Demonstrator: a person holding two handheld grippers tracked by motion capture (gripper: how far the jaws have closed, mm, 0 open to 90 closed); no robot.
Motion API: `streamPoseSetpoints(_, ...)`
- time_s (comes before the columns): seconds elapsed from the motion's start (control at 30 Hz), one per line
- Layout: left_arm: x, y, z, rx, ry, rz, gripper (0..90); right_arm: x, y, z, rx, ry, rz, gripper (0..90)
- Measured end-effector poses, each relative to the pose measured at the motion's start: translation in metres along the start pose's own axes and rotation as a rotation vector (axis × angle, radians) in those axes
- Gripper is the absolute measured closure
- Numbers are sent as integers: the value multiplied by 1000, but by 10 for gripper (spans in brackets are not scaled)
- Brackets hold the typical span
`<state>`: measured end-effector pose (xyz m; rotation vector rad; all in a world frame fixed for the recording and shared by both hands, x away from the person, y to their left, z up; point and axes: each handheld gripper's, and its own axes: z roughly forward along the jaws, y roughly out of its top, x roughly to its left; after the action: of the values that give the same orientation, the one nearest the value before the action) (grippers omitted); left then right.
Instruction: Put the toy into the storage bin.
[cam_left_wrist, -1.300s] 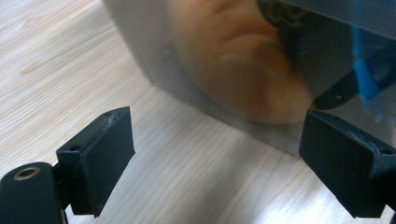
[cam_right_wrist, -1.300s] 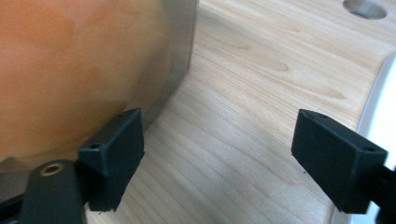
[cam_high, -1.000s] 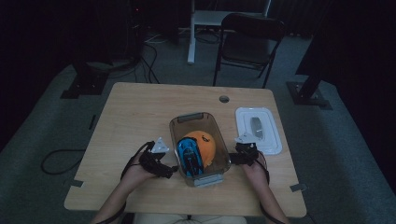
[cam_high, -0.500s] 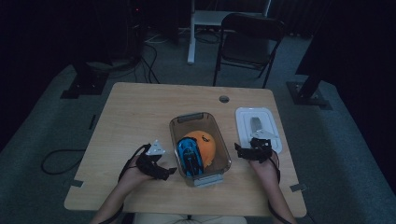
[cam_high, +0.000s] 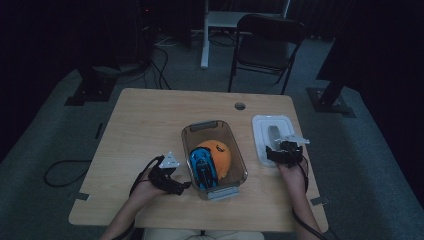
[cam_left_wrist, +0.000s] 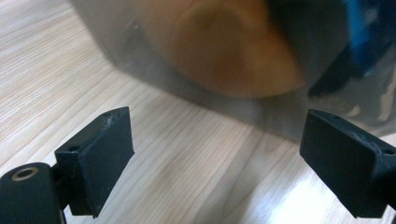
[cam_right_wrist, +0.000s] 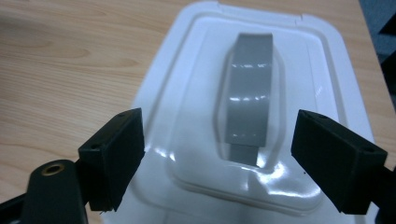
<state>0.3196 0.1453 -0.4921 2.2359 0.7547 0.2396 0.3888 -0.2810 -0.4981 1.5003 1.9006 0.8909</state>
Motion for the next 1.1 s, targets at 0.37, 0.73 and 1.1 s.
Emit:
streamPoseSetpoints(0.37,-11,5,9,26,-8,41,103,-12,0,11,38,-25,7,169)
streamPoseSetpoints(0.73,-17,10,17,17,-31,48,104,-15,4,13,39,-16,24,169)
streamPoseSetpoints(1.1,-4,-3,9,9,15,14,104,-15,4,22,66,8,35,139)
